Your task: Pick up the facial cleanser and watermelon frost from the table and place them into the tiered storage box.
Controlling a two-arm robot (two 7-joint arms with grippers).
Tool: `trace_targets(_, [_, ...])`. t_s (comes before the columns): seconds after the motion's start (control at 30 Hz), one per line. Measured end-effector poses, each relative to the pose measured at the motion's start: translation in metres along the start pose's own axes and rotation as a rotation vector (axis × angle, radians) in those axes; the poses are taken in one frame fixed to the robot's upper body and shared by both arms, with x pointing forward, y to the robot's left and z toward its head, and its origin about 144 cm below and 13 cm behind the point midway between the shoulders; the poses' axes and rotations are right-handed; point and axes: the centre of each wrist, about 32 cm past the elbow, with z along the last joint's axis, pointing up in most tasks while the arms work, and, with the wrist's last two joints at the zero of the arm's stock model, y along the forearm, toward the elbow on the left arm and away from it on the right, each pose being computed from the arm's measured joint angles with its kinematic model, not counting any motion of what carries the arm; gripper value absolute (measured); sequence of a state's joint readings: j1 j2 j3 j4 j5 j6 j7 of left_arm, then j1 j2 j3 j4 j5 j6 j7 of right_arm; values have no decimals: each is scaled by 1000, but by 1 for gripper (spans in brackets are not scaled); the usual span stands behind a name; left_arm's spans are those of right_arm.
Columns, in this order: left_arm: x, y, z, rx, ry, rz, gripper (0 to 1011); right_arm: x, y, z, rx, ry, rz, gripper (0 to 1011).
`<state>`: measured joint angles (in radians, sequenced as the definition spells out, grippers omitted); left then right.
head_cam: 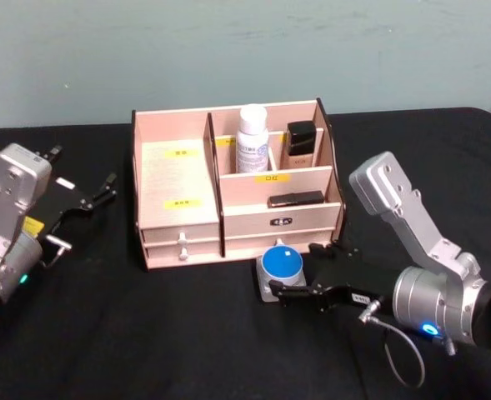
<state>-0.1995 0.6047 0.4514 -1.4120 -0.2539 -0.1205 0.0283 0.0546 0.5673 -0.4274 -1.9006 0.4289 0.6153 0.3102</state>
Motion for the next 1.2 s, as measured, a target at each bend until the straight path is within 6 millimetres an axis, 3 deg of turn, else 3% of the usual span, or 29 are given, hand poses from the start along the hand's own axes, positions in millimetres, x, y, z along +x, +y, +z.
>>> trace_targets(1.2, [0, 0, 0, 0, 0, 0, 1009, 17, 30, -6, -23, 11, -18, 1003])
